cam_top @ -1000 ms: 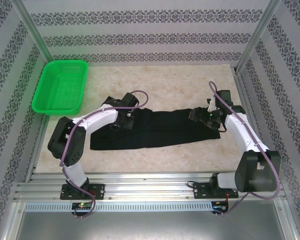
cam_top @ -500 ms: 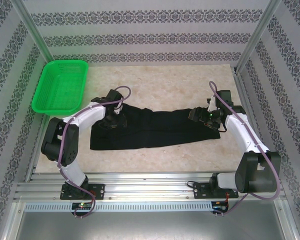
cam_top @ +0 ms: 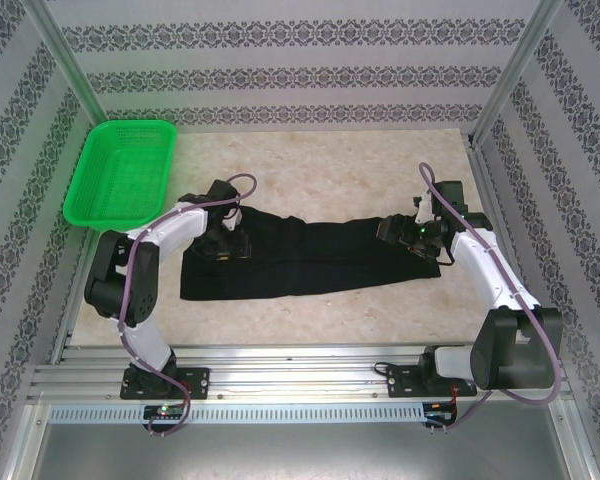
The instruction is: Fold and stack the t-shirts
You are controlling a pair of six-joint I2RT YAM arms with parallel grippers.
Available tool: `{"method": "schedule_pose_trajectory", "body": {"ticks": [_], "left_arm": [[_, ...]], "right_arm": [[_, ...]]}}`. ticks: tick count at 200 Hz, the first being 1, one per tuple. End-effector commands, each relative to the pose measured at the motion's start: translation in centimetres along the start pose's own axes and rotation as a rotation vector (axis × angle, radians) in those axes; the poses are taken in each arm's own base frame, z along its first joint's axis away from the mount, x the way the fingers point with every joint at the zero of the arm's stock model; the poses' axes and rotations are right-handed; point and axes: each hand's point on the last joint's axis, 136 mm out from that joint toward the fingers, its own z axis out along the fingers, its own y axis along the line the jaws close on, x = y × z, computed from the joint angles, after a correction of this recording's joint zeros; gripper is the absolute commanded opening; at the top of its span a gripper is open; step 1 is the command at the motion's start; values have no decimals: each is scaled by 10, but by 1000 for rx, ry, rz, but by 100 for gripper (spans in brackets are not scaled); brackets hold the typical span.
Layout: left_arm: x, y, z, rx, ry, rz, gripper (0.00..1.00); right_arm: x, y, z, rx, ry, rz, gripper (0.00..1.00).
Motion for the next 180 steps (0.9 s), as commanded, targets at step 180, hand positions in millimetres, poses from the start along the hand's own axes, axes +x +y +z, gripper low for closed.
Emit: {"method": "schedule_pose_trajectory", "body": {"ticks": [180], "left_arm": [[51, -34, -30, 231, 9, 166, 47]], "right_arm": [[1, -2, -6, -9, -22, 1, 87]]}}
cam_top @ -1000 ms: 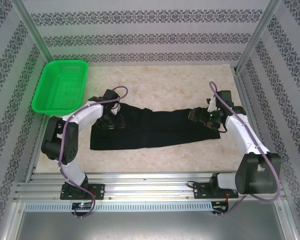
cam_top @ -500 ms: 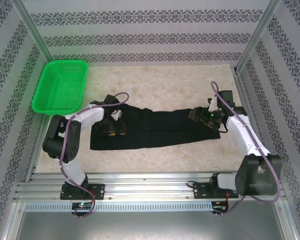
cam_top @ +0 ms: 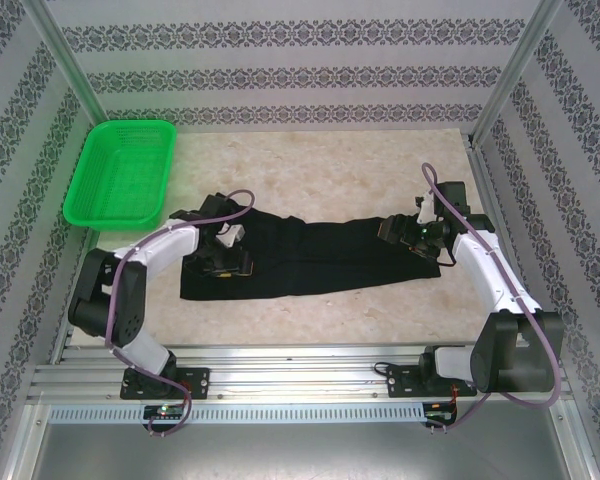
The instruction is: Fold and stack the t-shirts
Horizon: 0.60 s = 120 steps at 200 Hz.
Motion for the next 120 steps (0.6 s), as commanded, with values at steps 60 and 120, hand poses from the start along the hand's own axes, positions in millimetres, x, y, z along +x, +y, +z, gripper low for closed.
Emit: {"method": "schedule_pose_trajectory", "body": {"ticks": [60, 120], "left_arm": [[-43, 1, -12, -95, -94, 82, 52], [-61, 3, 11, -122, -96, 89, 52]], "right_arm": [[3, -2, -6, 5, -13, -9, 87], [1, 0, -7, -4, -19, -3, 87]]}}
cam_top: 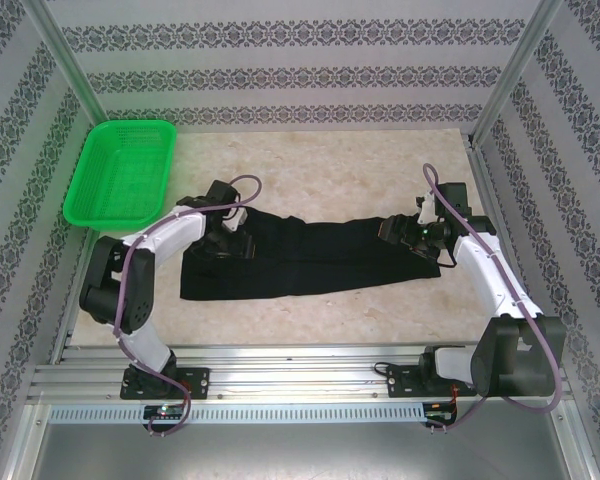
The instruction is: Fold and stack the t-shirts
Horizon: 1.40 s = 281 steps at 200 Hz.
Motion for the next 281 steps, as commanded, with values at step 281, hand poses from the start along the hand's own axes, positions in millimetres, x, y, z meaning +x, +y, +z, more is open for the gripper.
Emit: {"method": "schedule_pose_trajectory", "body": {"ticks": [281], "left_arm": [[-4, -70, -31, 109, -229, 0, 71]], "right_arm": [[-11, -38, -10, 140, -26, 122, 87]]}}
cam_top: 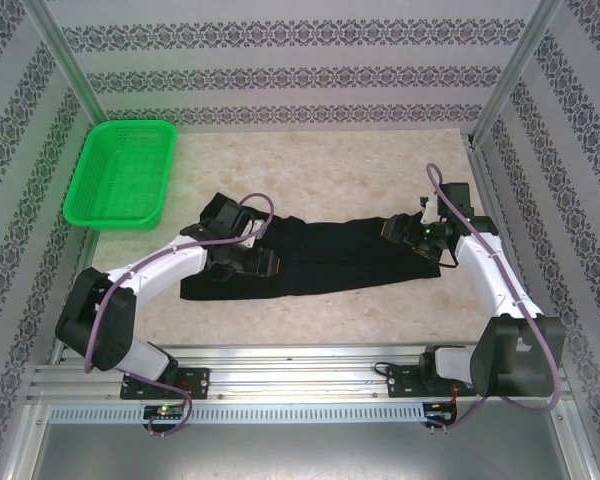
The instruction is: Fold and stack the t-shirts
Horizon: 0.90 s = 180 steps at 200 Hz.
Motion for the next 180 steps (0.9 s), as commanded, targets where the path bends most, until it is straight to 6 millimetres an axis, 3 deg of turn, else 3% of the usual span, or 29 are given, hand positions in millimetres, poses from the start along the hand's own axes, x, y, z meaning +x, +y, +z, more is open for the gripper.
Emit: {"method": "schedule_pose_trajectory", "body": {"ticks": [1, 54, 96, 140, 180], "left_arm": [[-38, 8, -8, -94, -105, -56, 71], [-98, 76, -28, -321, -220, -241, 75], [-124, 122, -11, -424, -202, -317, 73], [-156, 130, 16, -375, -213, -360, 70], [-147, 154, 39, -414, -159, -459, 65]], "right_arm": [[-7, -25, -6, 109, -7, 65, 87], [-53, -46, -6, 192, -42, 77, 86], [-93, -61, 21, 241, -6, 93, 81], [-125, -69, 52, 257, 16, 100, 71], [-138, -80, 78, 278, 49, 128, 62]]}}
